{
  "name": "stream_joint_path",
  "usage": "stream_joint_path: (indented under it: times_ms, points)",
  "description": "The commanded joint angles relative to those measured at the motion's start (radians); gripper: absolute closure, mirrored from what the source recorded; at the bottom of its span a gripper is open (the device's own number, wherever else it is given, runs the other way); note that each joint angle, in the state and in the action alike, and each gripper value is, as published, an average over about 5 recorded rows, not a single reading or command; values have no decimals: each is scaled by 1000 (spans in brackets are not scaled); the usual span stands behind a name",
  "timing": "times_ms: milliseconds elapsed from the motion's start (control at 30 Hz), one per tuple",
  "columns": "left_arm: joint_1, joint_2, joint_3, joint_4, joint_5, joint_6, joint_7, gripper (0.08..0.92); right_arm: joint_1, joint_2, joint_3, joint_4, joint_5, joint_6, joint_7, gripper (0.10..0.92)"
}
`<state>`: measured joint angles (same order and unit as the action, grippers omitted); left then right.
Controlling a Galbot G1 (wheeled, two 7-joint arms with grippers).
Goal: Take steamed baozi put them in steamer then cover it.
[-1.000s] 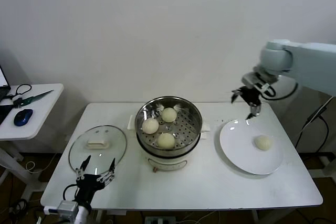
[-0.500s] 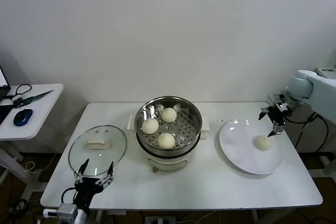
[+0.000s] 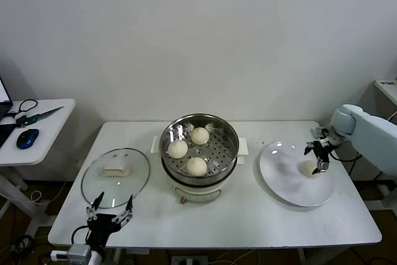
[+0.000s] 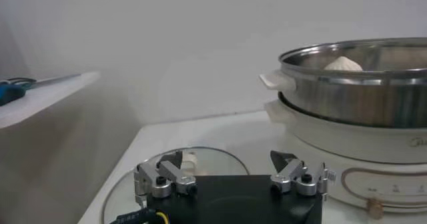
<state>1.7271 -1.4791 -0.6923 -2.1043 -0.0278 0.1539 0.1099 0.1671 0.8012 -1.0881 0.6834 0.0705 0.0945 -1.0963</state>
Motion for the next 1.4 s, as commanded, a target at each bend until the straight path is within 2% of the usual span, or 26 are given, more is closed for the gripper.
stream_joint_path:
  times_ms: [33, 433, 733, 867, 1033, 1233, 1400]
  points:
    - [0, -1, 3, 7, 5, -3, 0, 177, -88, 40, 118, -133, -77, 18, 3, 203]
    - [-1, 0, -1, 11, 9, -7, -3, 177, -97, 74, 160, -173, -116, 35, 11, 205]
    - [-3, 0, -4, 8, 15, -4, -6, 177, -35, 52, 104, -89, -56, 20, 9, 317]
    - [-2, -1, -4, 2, 16, -2, -5, 177, 101, -2, -60, 51, 70, -9, 1, 334]
    - [-7, -2, -1, 4, 19, 1, -4, 177, 452, -55, -393, 325, 311, -84, 8, 338]
    - [-17, -4, 8, 1, 30, 8, -1, 177, 851, 31, -656, 576, 572, -193, 30, 338]
    - [-28, -3, 7, -6, 28, 15, -1, 177, 964, 119, -682, 779, 744, -323, 128, 338]
